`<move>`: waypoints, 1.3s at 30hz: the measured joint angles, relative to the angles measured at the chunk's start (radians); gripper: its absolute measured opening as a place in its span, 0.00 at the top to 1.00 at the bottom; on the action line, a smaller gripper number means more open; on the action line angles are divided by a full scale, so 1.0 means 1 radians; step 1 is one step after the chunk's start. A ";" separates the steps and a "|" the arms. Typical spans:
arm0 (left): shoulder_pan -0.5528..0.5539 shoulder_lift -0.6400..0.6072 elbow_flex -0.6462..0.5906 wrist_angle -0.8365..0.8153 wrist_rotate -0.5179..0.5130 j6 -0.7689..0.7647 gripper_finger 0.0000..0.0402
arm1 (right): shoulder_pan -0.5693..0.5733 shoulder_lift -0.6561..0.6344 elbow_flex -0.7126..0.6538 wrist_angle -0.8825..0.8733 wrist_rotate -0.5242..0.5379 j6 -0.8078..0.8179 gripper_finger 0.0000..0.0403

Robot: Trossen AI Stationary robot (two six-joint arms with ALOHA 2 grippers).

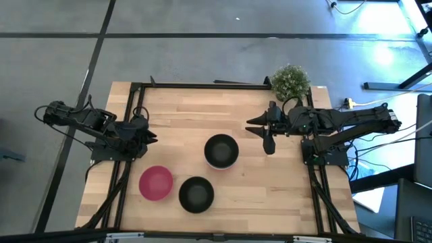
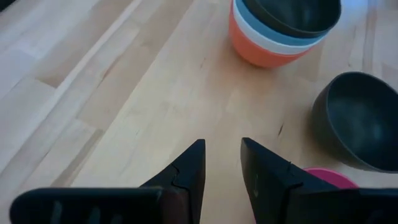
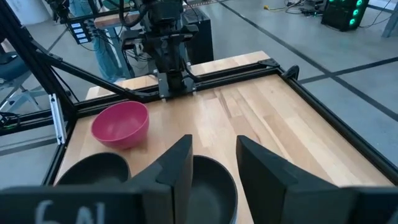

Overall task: Nest bowls inside each other
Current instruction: Stack the pink bowl on top of the black bowl

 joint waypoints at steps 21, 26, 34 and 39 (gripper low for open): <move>0.000 0.040 0.000 -0.125 0.077 -0.200 0.69 | 0.000 0.001 0.000 0.024 0.000 0.035 0.69; -0.001 0.094 0.000 -0.118 0.188 -0.137 0.70 | 0.000 0.001 0.001 0.071 0.000 0.048 0.69; -0.002 0.200 0.000 -0.135 0.269 -0.071 0.70 | 0.004 0.001 0.001 0.071 -0.001 0.108 0.69; -0.002 0.258 0.000 -0.174 0.283 -0.030 0.70 | 0.005 0.001 0.001 0.071 -0.002 0.113 0.69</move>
